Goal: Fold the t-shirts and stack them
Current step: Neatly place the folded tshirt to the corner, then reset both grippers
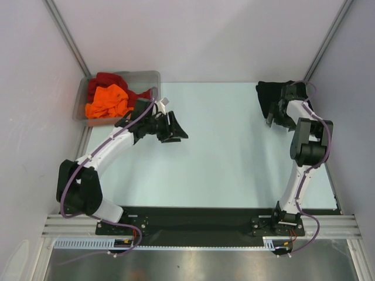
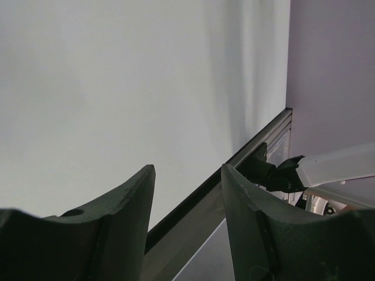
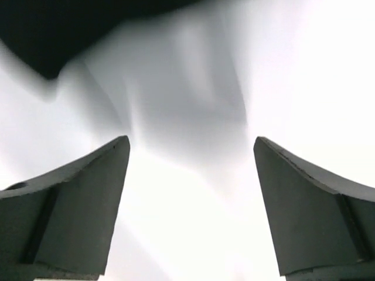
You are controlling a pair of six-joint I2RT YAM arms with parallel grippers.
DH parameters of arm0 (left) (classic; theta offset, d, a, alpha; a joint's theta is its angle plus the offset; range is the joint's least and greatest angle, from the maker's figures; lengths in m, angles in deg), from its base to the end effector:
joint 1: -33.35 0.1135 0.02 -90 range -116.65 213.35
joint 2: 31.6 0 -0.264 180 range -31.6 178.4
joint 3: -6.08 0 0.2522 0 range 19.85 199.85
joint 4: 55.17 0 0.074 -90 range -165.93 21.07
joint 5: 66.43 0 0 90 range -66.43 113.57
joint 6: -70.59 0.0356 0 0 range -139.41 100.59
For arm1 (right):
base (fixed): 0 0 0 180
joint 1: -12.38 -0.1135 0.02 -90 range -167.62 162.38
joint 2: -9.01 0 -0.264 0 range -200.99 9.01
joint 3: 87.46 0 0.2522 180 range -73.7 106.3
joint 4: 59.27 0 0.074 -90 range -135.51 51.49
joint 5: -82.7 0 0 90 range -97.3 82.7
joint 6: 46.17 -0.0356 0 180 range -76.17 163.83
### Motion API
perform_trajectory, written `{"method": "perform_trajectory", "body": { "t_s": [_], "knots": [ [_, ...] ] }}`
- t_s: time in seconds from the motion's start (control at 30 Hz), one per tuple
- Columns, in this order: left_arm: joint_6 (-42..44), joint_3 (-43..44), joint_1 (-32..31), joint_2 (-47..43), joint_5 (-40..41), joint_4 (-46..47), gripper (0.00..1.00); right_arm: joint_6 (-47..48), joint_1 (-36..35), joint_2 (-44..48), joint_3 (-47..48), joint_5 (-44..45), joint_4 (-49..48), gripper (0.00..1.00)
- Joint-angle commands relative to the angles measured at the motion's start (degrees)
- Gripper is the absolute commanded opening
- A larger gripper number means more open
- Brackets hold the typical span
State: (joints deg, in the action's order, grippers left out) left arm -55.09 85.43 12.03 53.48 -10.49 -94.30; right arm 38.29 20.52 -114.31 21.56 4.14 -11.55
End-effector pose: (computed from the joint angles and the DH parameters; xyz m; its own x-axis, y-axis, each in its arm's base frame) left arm 0.2924 -0.1355 0.2783 -0.9251 -0.1576 -0.3454 0.1618 0.6592 -0.7343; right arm 0.4549 -0.0722 0.1756 -0.8478 0.2169 -0.4839 0.3142 0.9405 -0.1290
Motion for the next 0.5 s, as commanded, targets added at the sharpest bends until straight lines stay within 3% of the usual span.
{"method": "perform_trajectory", "body": {
  "t_s": [0.0,0.1,0.27,0.47],
  "knots": [
    [-4.0,-3.1,-0.2,-1.7,-3.5,7.1,0.55,-4.9,-2.1,11.2,-6.4,-4.2,3.3,0.92],
    [-8.3,-8.5,-0.6,-5.0,-5.3,14.3,0.58,-7.8,-4.8,21.7,-15.2,-10.7,-0.3,0.97],
    [-11.2,-19.1,-1.1,-13.1,-3.6,17.8,0.74,-17.1,-7.7,41.1,-33.1,-25.9,-13.0,1.00],
    [-9.5,-31.2,-1.2,-20.7,-6.8,20.6,0.91,-28.5,-9.7,56.7,-55.2,-31.9,-19.5,1.00]
  ]
}}
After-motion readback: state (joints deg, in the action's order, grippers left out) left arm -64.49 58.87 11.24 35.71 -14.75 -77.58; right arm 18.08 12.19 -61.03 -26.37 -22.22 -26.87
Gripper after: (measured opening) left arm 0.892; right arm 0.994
